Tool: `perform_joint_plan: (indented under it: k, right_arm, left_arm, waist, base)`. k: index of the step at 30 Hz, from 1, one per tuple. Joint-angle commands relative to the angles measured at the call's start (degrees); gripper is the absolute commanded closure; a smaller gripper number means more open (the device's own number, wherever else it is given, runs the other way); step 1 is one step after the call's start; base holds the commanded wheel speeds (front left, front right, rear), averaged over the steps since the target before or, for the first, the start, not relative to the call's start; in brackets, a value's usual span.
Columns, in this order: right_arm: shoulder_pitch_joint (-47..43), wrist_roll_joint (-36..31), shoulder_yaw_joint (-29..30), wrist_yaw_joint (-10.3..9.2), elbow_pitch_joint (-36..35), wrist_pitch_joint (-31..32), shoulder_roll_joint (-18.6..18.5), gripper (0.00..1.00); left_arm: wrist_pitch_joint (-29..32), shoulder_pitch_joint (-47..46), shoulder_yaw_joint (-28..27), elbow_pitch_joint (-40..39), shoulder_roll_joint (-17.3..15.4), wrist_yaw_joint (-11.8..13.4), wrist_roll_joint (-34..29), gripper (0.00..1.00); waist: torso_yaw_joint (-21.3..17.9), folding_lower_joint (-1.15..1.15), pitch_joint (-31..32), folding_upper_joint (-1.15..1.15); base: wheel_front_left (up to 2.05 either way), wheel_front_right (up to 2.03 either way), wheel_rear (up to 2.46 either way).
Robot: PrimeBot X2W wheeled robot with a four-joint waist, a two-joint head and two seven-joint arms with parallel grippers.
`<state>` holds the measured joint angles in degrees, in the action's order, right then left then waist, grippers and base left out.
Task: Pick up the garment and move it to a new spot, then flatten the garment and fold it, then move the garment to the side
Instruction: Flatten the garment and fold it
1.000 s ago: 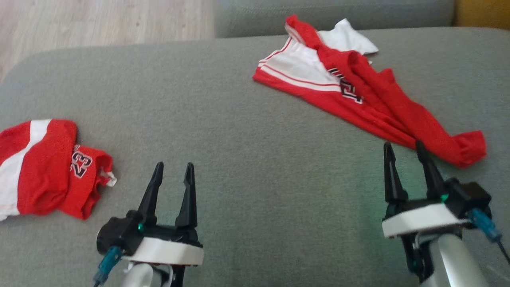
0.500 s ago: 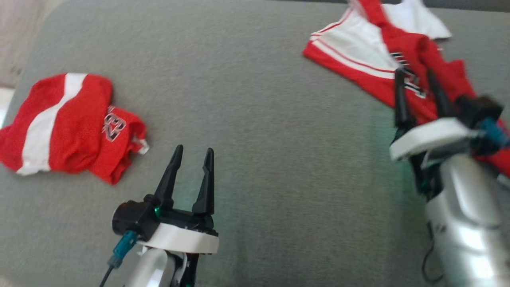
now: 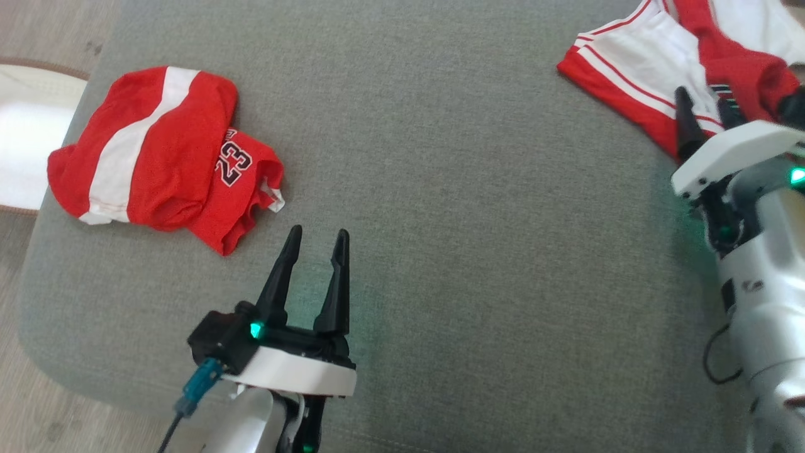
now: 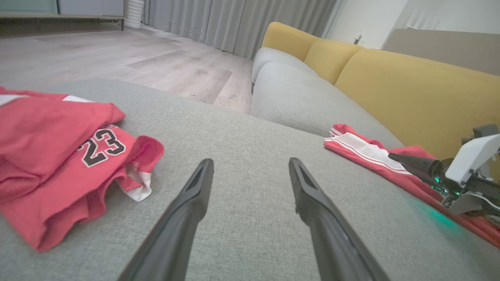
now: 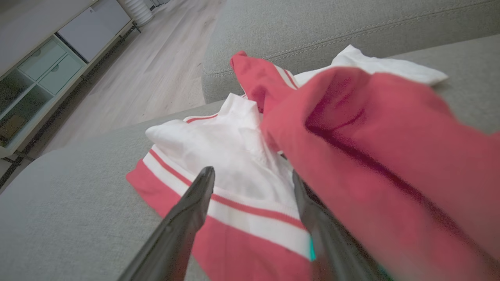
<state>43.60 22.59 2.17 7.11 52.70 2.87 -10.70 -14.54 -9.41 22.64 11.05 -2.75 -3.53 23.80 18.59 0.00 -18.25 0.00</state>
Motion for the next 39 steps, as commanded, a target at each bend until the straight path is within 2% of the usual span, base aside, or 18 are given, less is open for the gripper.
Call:
perform_joint_plan:
  k: [1, 6, 15, 16, 17, 24, 30, 35, 39]
  right_arm:
    - [3.15, -0.37, -0.56, 0.37, 0.35, -0.71, -0.55, 0.0]
    - [7.11, -3.34, 0.06, 0.37, 5.05, -2.23, -2.42, 0.0]
    - [11.41, -6.28, 0.73, 0.37, 11.8, -2.35, -3.64, 0.0]
    - [11.81, -6.38, 0.66, 0.37, 12.34, -2.41, -3.57, 0.18]
    - [12.17, -6.47, 0.37, 0.37, 12.63, -2.67, -3.38, 1.0]
    - [12.24, -3.89, -3.91, 0.37, 11.84, -4.69, -1.0, 1.0]
    - [8.78, 1.65, -12.09, 0.37, 6.14, -7.46, 1.69, 1.0]
    - [3.06, 10.58, -21.92, 0.37, -3.23, -6.95, 3.0, 1.0]
    - [-2.42, 15.93, -32.51, 0.37, -11.52, -6.34, 0.46, 1.0]
  left_arm:
    - [-0.46, -1.84, -1.36, -2.04, -0.12, 0.33, 2.3, 0.0]
    - [-0.46, -2.51, -0.53, -2.65, -0.12, 0.6, 3.17, 0.0]
    - [-0.46, -3.27, 0.43, -2.75, -0.12, 0.93, 4.06, 0.0]
    - [-0.46, -3.33, 0.44, -2.75, -0.12, 0.97, 4.11, 0.0]
    - [-0.46, -3.38, 0.42, -2.73, -0.12, 1.02, 4.15, 0.0]
    - [-0.46, -3.56, 0.03, -2.34, -0.12, 1.08, 4.13, 0.0]
    - [-0.46, -3.05, -0.65, -1.87, -0.12, 0.99, 3.42, 0.0]
    - [-0.46, -2.46, -1.54, -1.47, -0.12, 0.71, 2.47, 0.0]
    - [-0.46, -1.81, -1.95, -1.15, -0.12, 0.51, 1.94, 0.0]
  waist:
    - [0.53, 0.0, -0.68, 0.0]
    - [1.37, 0.0, -2.07, 0.0]
    - [2.39, 0.0, -3.35, 0.0]
    - [2.42, 0.0, -3.4, 0.0]
    - [2.42, 0.0, -3.42, 0.0]
    - [1.55, 0.0, -2.58, 0.0]
    - [-0.13, 0.0, -0.44, 0.0]
    - [-1.98, 0.0, 1.99, 0.0]
    - [-3.29, 0.0, 4.3, 0.0]
  base:
    - [0.0, 0.0, 0.0]
    - [0.0, 0.0, 0.0]
    - [0.0, 0.0, 0.0]
    - [0.0, 0.0, 0.0]
    - [0.0, 0.0, 0.0]
    - [0.0, 0.0, 0.0]
    - [0.0, 0.0, 0.0]
    - [0.0, 0.0, 0.0]
    - [0.0, 0.0, 0.0]
